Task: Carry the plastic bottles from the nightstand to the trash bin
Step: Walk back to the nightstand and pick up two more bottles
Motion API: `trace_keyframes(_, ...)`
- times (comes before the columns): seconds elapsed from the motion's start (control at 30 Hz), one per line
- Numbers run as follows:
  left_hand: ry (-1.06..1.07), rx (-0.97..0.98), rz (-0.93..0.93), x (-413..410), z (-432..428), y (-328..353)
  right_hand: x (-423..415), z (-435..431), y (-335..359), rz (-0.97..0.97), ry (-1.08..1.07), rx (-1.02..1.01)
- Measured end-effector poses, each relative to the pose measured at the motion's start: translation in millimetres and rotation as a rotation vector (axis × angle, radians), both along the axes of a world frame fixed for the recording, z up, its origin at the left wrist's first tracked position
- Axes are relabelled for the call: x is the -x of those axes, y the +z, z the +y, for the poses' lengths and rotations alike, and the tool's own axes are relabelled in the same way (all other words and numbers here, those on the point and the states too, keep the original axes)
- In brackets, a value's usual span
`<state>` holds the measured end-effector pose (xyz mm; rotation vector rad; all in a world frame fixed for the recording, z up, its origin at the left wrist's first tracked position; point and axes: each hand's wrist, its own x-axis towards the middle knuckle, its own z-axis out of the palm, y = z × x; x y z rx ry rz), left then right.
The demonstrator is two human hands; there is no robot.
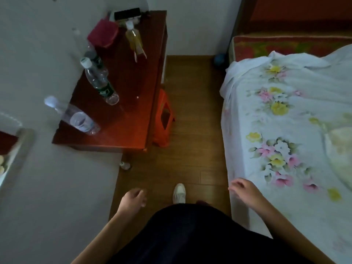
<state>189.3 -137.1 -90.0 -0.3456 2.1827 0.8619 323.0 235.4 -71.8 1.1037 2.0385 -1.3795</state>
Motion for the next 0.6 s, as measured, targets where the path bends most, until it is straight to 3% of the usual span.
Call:
trace_keyframes(0.3, -0.260, -0.079, 0.012, 144.3, 125.7, 23.3, 23.5, 67.6, -0.9, -0.037, -0.279, -0.038)
trace_keyframes(0.47, -0.252, -0.060, 0.035, 202.7, 180.9, 11.4, 69.3, 121.5, -10.5, -0.031, -0.336, -0.017)
trace_keyframes(0.6, -0.130, -0.033, 0.019, 234.5, 207.2, 2.5, 134.4, 174.4, -13.3, -0.031, -0.252, -0.033)
